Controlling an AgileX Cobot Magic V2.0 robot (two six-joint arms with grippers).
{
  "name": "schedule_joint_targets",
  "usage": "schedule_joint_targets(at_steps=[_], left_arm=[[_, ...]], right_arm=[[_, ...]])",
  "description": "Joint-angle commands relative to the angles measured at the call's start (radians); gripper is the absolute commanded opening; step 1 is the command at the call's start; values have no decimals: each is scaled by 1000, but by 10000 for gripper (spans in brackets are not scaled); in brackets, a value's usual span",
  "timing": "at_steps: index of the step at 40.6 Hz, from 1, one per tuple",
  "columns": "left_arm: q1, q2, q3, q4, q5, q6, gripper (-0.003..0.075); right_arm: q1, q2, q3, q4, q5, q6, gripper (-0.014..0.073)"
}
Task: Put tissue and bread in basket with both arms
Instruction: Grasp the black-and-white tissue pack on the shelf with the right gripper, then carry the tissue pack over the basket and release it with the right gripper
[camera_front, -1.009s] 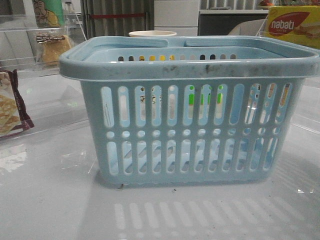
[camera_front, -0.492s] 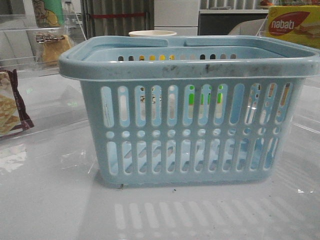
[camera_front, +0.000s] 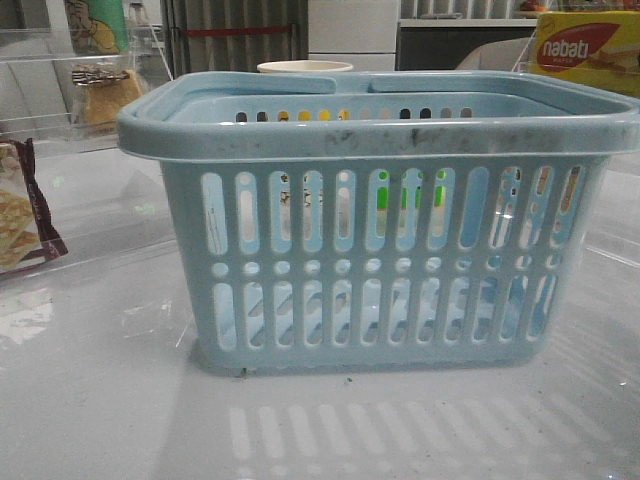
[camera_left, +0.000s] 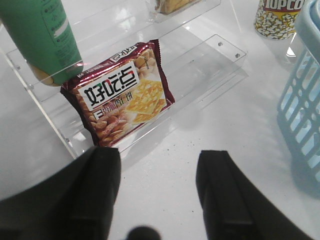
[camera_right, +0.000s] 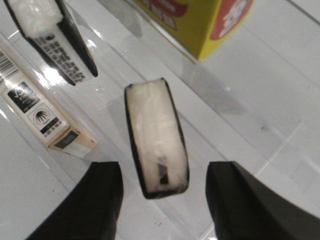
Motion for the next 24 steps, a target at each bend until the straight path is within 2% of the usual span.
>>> schedule_joint_targets(at_steps=[1,6,11,14,24], left_arm=[[1,-1,-28,-9,-85,1,400],[1,-1,-28,-9,-85,1,400],[1,-1,-28,-9,-87,1,400],[1,-1,-28,-9,-93,1,400],[1,-1,-28,-9,-98,1,400]], right_arm=[[-7,-33,-39,1,-90,-9,487],[-7,-24,-39,1,-106,-9,442],[-7,-26,-39,0,-112,-9,274],[-5,-35,-39,0,-111,-9,214],[29,-157,-39,2,-80,-9,193]])
